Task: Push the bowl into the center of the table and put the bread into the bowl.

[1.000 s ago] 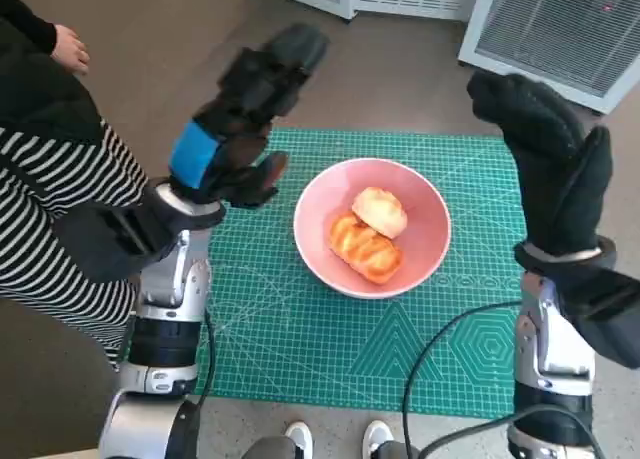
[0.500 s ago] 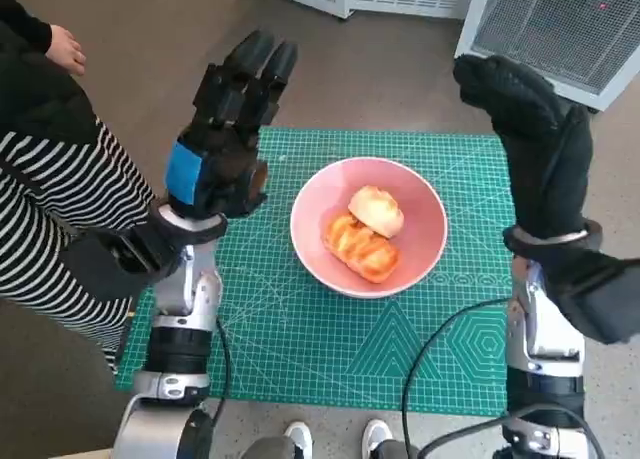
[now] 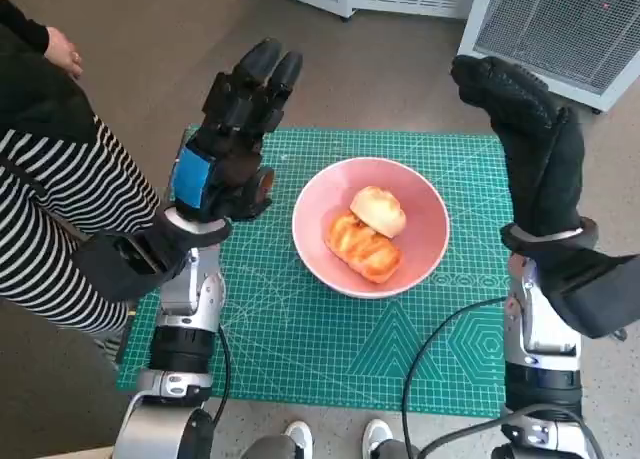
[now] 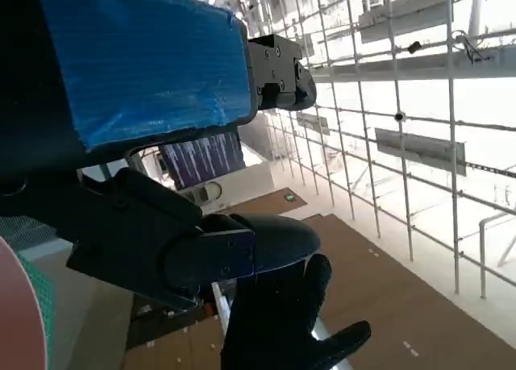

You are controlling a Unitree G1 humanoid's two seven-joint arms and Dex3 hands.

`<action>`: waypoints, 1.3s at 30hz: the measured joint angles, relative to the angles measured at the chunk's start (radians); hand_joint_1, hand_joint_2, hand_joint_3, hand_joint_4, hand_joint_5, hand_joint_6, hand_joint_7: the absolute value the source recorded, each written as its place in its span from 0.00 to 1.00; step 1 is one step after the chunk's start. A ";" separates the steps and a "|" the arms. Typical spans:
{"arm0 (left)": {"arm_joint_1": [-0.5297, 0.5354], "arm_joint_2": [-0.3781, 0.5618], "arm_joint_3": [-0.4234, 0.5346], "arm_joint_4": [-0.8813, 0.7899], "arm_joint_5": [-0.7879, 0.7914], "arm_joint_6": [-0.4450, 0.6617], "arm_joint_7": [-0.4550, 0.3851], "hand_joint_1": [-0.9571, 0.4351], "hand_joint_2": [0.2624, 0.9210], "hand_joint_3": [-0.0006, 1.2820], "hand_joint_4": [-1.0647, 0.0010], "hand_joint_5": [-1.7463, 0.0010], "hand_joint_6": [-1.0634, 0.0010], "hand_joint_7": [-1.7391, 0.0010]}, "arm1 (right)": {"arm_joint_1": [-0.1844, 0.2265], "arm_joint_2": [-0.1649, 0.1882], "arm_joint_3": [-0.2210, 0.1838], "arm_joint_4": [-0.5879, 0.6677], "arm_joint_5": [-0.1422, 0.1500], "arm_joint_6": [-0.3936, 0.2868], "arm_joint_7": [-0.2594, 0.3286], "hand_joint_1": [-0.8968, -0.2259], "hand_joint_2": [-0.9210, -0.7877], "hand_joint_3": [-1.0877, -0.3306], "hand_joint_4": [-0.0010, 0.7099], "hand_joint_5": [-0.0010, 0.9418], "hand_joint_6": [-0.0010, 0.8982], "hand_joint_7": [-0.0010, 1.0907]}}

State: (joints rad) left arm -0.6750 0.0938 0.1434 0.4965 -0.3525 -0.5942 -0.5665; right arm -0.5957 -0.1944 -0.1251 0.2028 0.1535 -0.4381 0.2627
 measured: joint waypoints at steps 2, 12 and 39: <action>-0.003 0.000 -0.003 0.002 0.001 0.000 -0.001 0.12 1.00 0.39 0.92 1.00 1.00 0.83 | 0.000 0.000 -0.001 0.004 0.000 -0.004 0.000 0.28 0.00 0.55 0.21 0.01 0.01 0.46; -0.030 -0.001 -0.008 0.045 0.015 -0.008 0.000 0.12 1.00 0.39 0.91 1.00 1.00 0.81 | -0.001 -0.004 -0.010 0.028 0.000 -0.021 0.000 0.27 0.00 0.55 0.22 0.01 0.01 0.46; -0.046 -0.012 -0.040 -0.014 0.033 0.075 0.019 0.16 1.00 0.37 0.92 0.99 1.00 0.72 | -0.011 -0.014 -0.015 0.068 -0.003 -0.041 -0.008 0.29 0.00 0.53 0.22 0.00 0.01 0.45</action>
State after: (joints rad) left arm -0.7208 0.0823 0.1031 0.4827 -0.3199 -0.5194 -0.5474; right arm -0.6062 -0.2083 -0.1405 0.2704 0.1504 -0.4788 0.2546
